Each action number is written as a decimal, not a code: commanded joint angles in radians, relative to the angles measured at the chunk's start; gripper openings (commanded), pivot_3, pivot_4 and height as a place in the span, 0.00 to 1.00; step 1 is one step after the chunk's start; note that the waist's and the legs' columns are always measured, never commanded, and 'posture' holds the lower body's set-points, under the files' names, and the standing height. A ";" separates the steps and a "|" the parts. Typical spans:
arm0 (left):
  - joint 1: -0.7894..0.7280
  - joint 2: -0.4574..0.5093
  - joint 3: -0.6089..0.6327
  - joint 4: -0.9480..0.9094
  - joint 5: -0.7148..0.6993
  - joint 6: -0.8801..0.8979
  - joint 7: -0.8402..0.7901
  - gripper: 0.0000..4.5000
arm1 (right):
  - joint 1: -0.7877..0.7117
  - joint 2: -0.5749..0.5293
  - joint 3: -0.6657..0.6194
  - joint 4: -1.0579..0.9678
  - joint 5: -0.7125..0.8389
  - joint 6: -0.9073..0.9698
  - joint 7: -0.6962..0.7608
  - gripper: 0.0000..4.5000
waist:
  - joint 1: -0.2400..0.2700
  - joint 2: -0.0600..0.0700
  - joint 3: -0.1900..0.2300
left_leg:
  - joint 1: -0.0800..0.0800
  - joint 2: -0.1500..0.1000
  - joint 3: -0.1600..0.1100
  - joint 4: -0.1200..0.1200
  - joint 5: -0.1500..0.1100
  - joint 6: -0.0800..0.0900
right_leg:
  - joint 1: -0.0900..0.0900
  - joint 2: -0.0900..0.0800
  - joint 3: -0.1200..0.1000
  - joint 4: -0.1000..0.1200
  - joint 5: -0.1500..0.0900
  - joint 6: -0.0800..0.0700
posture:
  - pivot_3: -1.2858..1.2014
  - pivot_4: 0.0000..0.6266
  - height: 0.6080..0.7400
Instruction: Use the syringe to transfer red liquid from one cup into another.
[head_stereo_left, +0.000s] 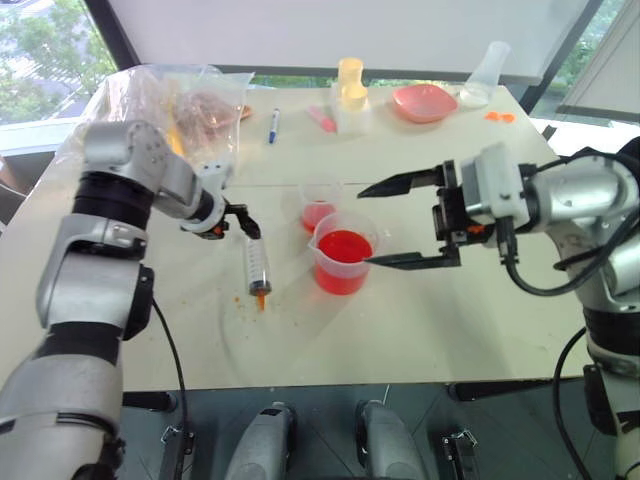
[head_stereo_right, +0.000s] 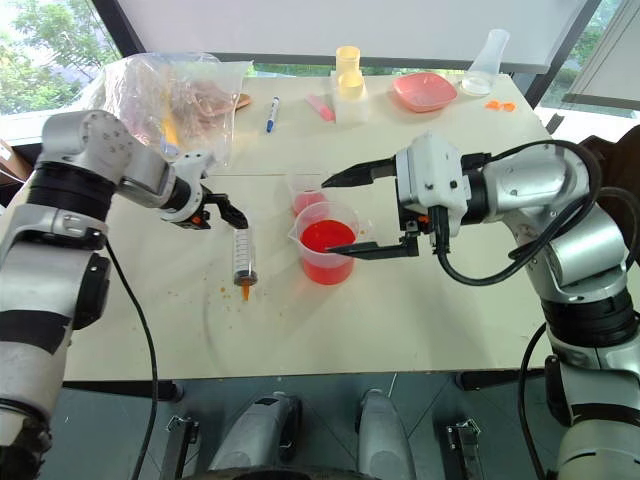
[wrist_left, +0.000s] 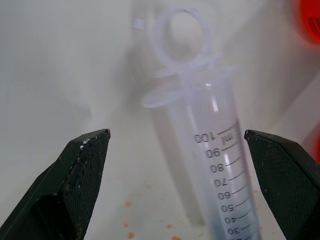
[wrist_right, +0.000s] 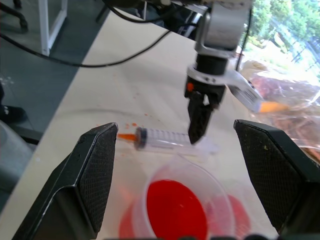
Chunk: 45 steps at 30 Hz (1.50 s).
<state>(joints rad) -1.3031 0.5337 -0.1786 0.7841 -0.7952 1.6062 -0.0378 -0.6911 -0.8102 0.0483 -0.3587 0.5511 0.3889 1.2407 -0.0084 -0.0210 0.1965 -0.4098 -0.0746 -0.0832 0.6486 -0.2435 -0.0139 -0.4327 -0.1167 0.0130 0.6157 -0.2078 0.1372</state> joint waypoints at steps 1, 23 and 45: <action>-0.005 -0.028 0.069 0.010 0.012 0.008 0.066 0.99 | 0.004 0.000 -0.023 -0.027 0.006 0.005 -0.023 0.87 | -0.001 0.000 0.000 | 0.000 0.000 0.000 0.000 0.000 0.000 | 0.000 0.000 0.000 0.000 0.000 0.000 | 0.52 0.24 1.00; -0.038 0.063 0.269 -0.281 0.182 -0.406 -0.231 0.31 | 0.115 -0.064 -0.258 -0.052 0.102 0.149 -0.193 0.87 | -0.003 0.000 0.000 | 0.000 0.000 0.001 -0.001 0.000 -0.001 | -0.002 0.000 0.000 0.001 0.001 -0.001 | 0.52 0.24 1.00; 0.237 -0.241 0.107 -0.564 0.259 -1.040 -0.864 0.31 | -0.065 -0.014 -0.301 0.109 -0.107 0.016 -0.508 0.87 | -0.005 0.001 -0.001 | 0.002 0.001 0.004 0.000 0.000 0.001 | 0.002 0.000 0.001 -0.001 0.001 -0.001 | 0.52 0.24 1.00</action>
<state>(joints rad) -1.0723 0.3002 -0.0587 0.2603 -0.5543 0.6021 -0.8698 -0.7193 -0.8238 -0.2380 -0.2111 0.4314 0.4061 0.7495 -0.0130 -0.0195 0.1955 -0.4082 -0.0738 -0.0794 0.6492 -0.2438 -0.0128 -0.4309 -0.1167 0.0136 0.6147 -0.2067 0.1364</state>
